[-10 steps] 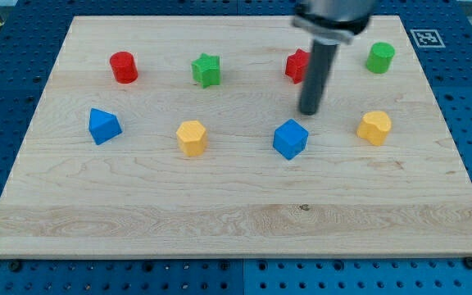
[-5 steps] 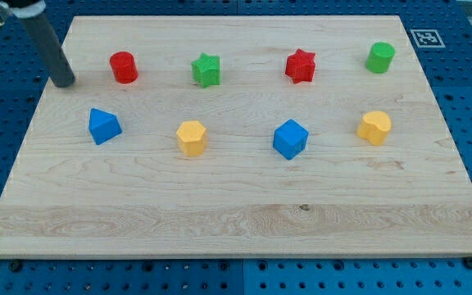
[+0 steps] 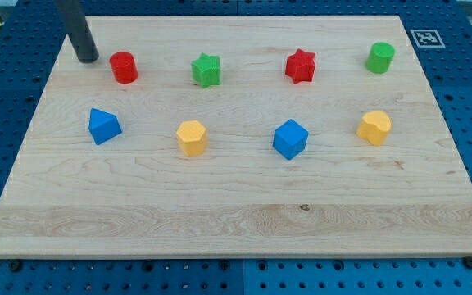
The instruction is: Slide the red circle to the top left of the green star
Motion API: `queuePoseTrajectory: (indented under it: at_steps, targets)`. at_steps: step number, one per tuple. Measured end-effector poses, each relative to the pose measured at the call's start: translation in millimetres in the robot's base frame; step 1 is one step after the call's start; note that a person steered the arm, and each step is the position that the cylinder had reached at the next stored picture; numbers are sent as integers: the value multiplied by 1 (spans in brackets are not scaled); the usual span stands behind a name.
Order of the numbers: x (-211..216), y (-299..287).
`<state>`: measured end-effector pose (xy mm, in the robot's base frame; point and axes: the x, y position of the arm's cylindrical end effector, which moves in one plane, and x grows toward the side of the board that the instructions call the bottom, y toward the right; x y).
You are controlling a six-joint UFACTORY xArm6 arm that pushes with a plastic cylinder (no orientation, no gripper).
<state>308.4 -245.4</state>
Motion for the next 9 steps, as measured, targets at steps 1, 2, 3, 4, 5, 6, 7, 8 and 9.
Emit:
queuePoseTrajectory:
  at_steps: [1,2,3,4,5,6,7,8,9]
  targets:
    - [6,49]
    - [7,113]
    - [8,114]
    - [16,70]
    - [41,65]
    - [59,88]
    - [41,153]
    - [18,195]
    - [57,190]
